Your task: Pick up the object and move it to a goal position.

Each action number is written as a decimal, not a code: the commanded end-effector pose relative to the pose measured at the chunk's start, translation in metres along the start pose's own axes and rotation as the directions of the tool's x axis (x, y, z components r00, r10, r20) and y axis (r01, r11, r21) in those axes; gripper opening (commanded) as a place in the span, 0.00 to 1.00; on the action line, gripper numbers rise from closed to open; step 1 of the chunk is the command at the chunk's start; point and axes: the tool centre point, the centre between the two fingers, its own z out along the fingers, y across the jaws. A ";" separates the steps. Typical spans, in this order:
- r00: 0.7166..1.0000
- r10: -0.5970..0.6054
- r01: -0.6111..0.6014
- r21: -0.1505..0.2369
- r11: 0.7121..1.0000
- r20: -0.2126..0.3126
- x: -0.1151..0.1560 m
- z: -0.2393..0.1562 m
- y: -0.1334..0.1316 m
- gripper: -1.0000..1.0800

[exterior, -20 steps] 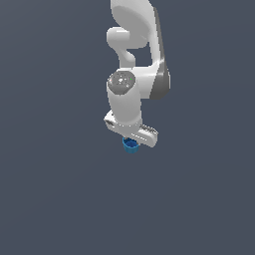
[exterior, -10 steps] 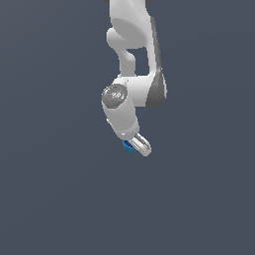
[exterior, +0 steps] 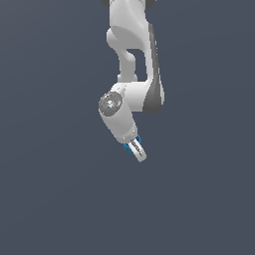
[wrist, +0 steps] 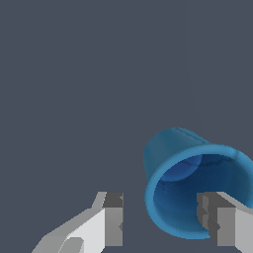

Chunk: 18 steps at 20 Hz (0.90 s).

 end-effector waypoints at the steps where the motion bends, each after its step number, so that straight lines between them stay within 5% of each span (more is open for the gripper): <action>1: 0.999 0.032 -0.032 0.001 0.999 0.007 0.000 0.002 0.000 0.62; 18: 0.998 0.054 -0.054 0.000 0.999 0.012 0.000 0.034 0.001 0.62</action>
